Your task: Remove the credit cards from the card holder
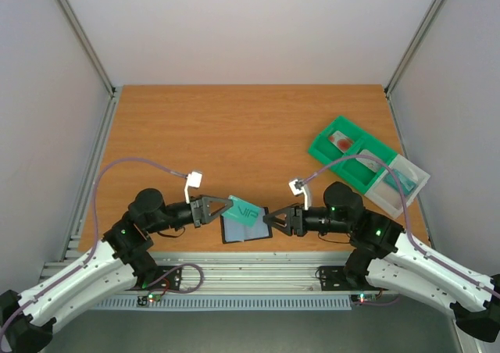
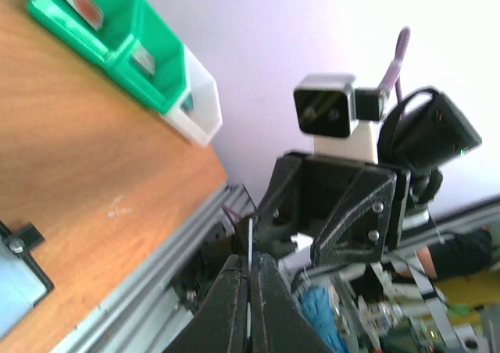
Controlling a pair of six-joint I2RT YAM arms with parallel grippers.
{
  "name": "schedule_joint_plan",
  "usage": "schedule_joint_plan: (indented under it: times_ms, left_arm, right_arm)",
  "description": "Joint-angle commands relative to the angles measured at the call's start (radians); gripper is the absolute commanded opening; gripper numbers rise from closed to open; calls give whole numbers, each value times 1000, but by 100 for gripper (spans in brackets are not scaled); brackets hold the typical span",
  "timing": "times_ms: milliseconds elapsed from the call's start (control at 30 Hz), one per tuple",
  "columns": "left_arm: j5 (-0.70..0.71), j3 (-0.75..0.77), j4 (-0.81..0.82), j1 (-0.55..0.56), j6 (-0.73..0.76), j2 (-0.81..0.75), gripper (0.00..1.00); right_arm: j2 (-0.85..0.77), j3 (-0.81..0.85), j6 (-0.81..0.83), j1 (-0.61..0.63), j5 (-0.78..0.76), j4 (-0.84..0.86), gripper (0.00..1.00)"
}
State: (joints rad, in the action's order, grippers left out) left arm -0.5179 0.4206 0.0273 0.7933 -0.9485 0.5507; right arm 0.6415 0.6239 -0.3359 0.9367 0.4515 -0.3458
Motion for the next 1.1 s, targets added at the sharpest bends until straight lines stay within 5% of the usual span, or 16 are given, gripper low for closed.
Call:
schedule_joint_plan:
  times_ms: [0,667,1067]
  left_arm:
    - [168,-36,189,0,-63,8,0]
    - [338,-123,514,1,-212,101,0]
    - [326,-143,550,0,-227,121,0]
  right_arm:
    - [-31,-39,-150,-1,-129,116,44]
    - [173,-54,-319,-1,-168,453,37]
    - [178,-79,-332,-1,-205,485,21]
